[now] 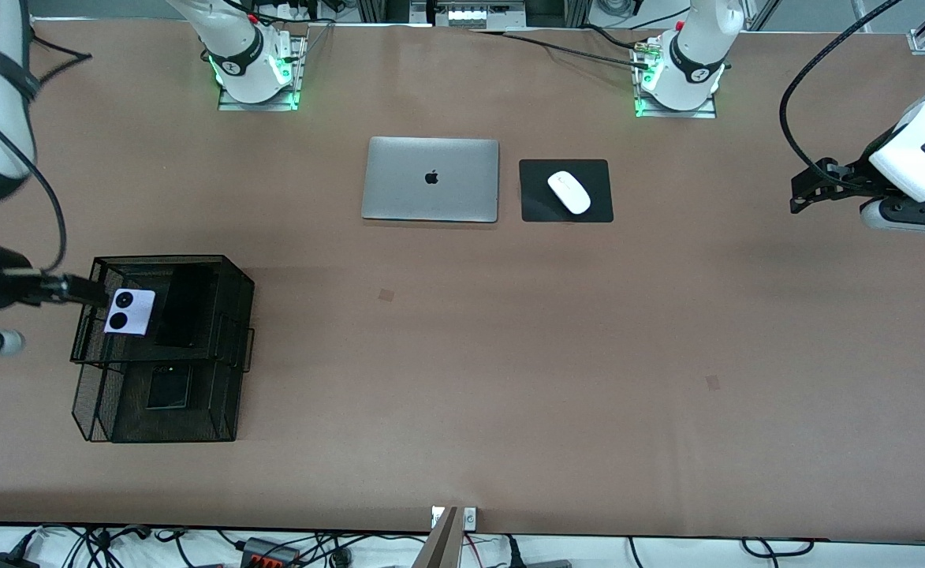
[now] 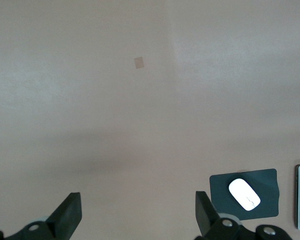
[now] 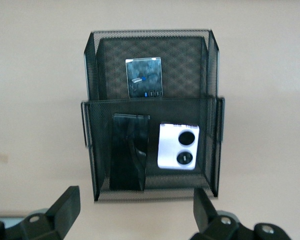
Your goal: Place phones with both arms
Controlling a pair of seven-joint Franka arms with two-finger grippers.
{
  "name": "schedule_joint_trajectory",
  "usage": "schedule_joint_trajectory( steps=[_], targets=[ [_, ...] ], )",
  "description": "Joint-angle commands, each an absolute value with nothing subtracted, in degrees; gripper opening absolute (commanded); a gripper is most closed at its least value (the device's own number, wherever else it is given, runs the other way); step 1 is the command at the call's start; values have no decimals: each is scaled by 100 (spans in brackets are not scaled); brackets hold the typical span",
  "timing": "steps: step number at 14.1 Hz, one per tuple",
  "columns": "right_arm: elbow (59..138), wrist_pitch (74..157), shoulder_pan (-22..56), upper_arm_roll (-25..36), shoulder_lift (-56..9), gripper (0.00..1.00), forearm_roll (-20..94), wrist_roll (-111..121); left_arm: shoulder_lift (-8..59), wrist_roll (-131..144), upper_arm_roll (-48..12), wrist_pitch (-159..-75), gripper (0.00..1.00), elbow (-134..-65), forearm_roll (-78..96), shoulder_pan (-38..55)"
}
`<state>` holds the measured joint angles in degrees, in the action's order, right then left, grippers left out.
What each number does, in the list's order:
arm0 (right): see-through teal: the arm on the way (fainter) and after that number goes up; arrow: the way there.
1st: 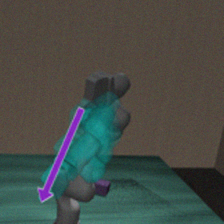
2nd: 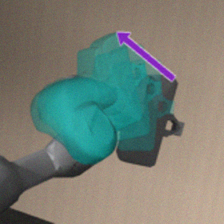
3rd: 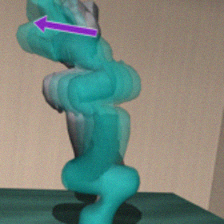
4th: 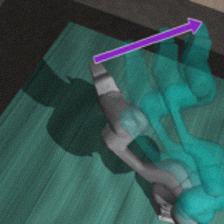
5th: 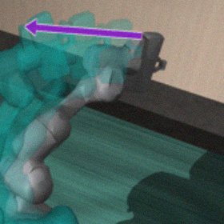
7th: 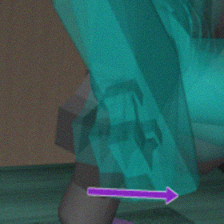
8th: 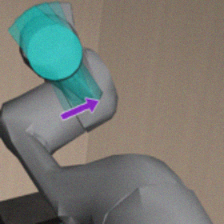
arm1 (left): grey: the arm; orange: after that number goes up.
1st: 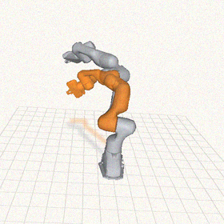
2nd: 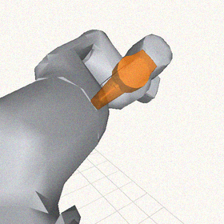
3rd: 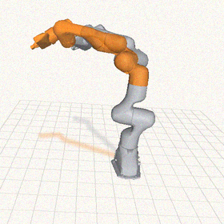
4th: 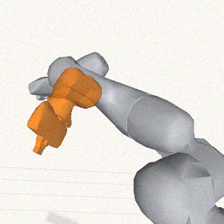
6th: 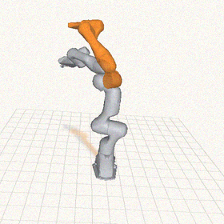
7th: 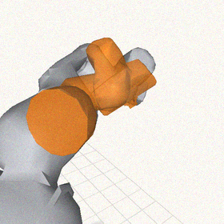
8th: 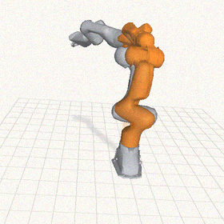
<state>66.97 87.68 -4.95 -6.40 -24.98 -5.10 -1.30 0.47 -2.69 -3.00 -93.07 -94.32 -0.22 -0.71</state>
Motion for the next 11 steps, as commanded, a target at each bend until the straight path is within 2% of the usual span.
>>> schedule_joint_trajectory(
  steps=[1, 6, 9, 11],
  targets=[
    [7084, 8640, -562, -686, -1943, 100, -404, -123, 105, -299, -290, -9185, 100, -9272, 79, -53],
    [7242, 8824, -589, -633, -1767, 100, -361, -114, 105, -308, -290, -9193, 100, -9272, 70, -97],
    [7277, 8868, -125, 50, -1688, 100, -325, 43, 105, -308, -290, -9193, 100, -9272, 44, -88],
    [7591, 8981, 25, 202, -1408, 100, -325, 176, 105, -299, -290, -9193, 100, -9272, 35, -88]
  ],
)
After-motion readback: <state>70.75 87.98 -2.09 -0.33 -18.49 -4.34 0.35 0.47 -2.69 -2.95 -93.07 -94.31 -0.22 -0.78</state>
